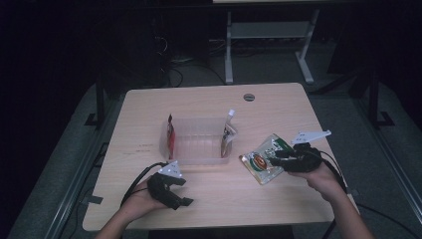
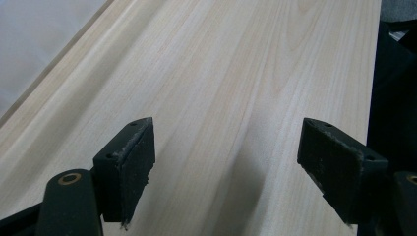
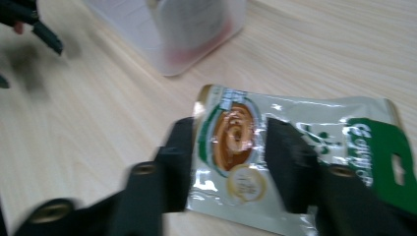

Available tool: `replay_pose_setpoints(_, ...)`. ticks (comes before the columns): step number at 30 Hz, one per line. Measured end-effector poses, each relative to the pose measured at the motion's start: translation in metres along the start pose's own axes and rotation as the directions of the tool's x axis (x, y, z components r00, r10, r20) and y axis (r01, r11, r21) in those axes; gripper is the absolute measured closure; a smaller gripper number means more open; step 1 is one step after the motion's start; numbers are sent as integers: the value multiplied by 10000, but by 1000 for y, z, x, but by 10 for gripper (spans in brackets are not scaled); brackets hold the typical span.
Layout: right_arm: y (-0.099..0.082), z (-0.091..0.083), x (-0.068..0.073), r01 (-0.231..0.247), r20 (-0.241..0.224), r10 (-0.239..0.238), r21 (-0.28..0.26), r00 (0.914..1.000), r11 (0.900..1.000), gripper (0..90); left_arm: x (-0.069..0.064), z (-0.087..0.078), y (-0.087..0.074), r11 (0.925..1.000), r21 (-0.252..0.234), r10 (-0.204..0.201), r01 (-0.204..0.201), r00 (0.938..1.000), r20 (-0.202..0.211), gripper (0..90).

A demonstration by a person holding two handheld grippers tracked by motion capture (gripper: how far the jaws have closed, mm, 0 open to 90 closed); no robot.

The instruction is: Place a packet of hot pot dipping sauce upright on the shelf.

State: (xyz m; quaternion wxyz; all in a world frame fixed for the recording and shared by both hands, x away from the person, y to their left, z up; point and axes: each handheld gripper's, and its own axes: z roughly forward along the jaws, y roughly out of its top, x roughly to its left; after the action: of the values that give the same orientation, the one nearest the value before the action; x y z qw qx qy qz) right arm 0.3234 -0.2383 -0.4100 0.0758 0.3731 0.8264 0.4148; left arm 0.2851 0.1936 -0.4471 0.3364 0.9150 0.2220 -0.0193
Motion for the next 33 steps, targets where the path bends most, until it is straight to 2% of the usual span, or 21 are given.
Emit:
replay_pose_setpoints(3, -2, 0, -12, -313, 269, 316, -118, 9991, 9994, 790, 0, 1, 0, 10000, -24, 35, -35, 10000, -6, 218)
replay_pose_setpoints(5, -3, 2, -25, -560, 626, 573, -223, 9964, 9982, 894, -1, 0, 1, 10000, 47, 54, -54, 10000, -12, 219)
replay_pose_setpoints(9, -4, 6, -43, -804, 1038, 829, -277, 9911, 9964, 896, -1, 1, 1, 10000, 22, 28, -28, 10000, 22, 218)
replay_pose_setpoints(14, -4, 18, -61, -1165, 1719, 1174, -153, 9781, 9931, 896, -1, 3, 2, 9998, 196, 78, -79, 10000, 49, 218)
replay_pose_setpoints(21, -5, 31, -85, -1440, 2177, 1412, -31, 9657, 9896, 897, -1, 4, 2, 9998, 160, 122, -123, 9999, 40, 218)
replay_pose_setpoints(25, -6, 39, -92, -1470, 2316, 1374, 244, 9631, 9888, 897, -1, 3, 2, 9995, 230, 204, -204, 9998, 23, 218)
replay_pose_setpoints(29, -10, 46, -93, -1428, 2323, 1221, 742, 9650, 9870, 897, -1, 3, 1, 9997, 203, 138, -138, 9999, 34, 218)
replay_pose_setpoints(33, -11, 48, -94, -1387, 2429, 1173, 729, 9629, 9876, 896, -2, 4, 2, 9995, 237, 190, -190, 9998, 14, 218)
